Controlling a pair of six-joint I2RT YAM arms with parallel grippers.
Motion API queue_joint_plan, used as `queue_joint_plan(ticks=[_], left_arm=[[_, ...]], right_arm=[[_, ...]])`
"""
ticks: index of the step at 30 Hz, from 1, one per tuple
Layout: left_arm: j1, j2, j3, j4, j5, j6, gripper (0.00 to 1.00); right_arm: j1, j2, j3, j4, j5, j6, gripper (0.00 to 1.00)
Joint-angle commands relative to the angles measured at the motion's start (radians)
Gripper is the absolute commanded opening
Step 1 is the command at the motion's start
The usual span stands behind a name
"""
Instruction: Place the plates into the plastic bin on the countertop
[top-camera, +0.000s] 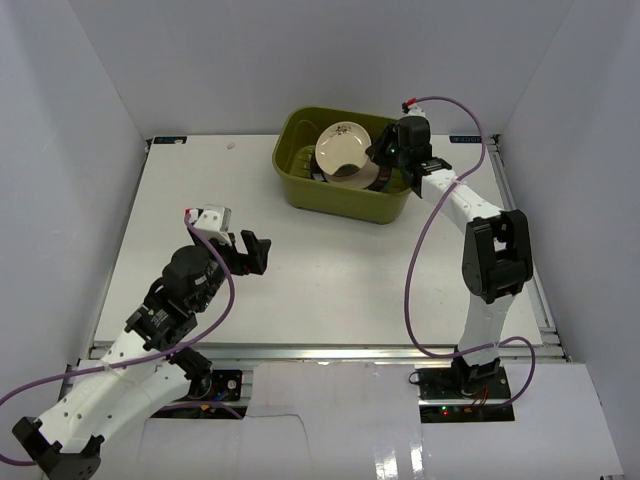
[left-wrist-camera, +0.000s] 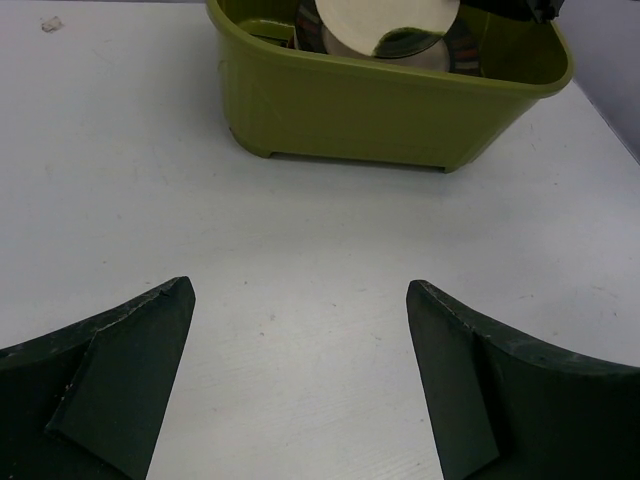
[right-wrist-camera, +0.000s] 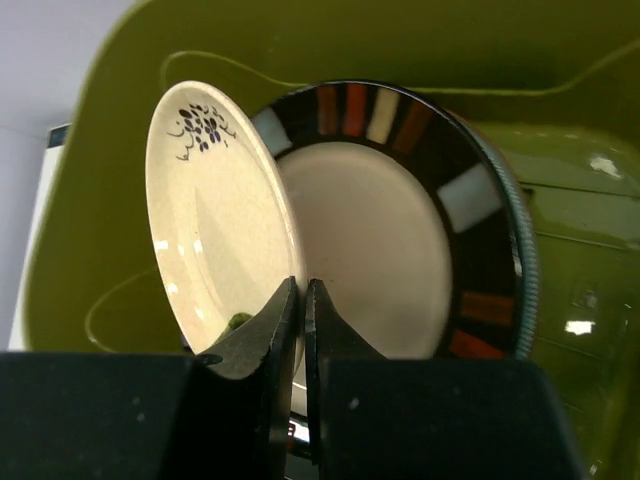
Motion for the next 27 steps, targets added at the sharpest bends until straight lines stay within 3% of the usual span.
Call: queue_joint_plan(ticks=[1, 7, 13, 19, 20, 22, 27], left_arm=[[0.004, 0.000, 0.000, -0.003, -0.003, -0.002, 0.98], [0.005, 0.011, 0.000, -0.001, -0.004, -0.001, 0.98], [0.005, 0.015, -0.003, -0.003, -0.018, 0.001, 0.98], [0.005, 0.032, -0.004, -0.004, -0.037, 0.001, 0.98], [0.005, 0.035, -0.004, -0.003, -0.040, 0.002, 0.98], [0.005, 0.044, -0.003, -0.005, -0.052, 0.002, 0.98], [0.005, 0.052, -0.004, -0.004, -0.083, 0.002, 0.98]], right_arm=[[-0.010, -0.043, -0.015, 0.061, 0.065, -0.007, 0.08], [-0.011, -0.048, -0.055, 0.044, 0.111, -0.018, 0.19], [-0.013, -0.049, -0.082, 0.035, 0.147, -0.019, 0.64], [-0.011, -0.135, -0.086, 0.038, 0.151, -0.045, 0.96], [-0.011, -0.174, -0.098, 0.046, 0.151, -0.050, 0.98], [-0.011, -0.225, -0.121, 0.059, 0.147, -0.052, 0.90], [-0.011, -0.463, -0.280, 0.121, 0.065, -0.035, 0.92]])
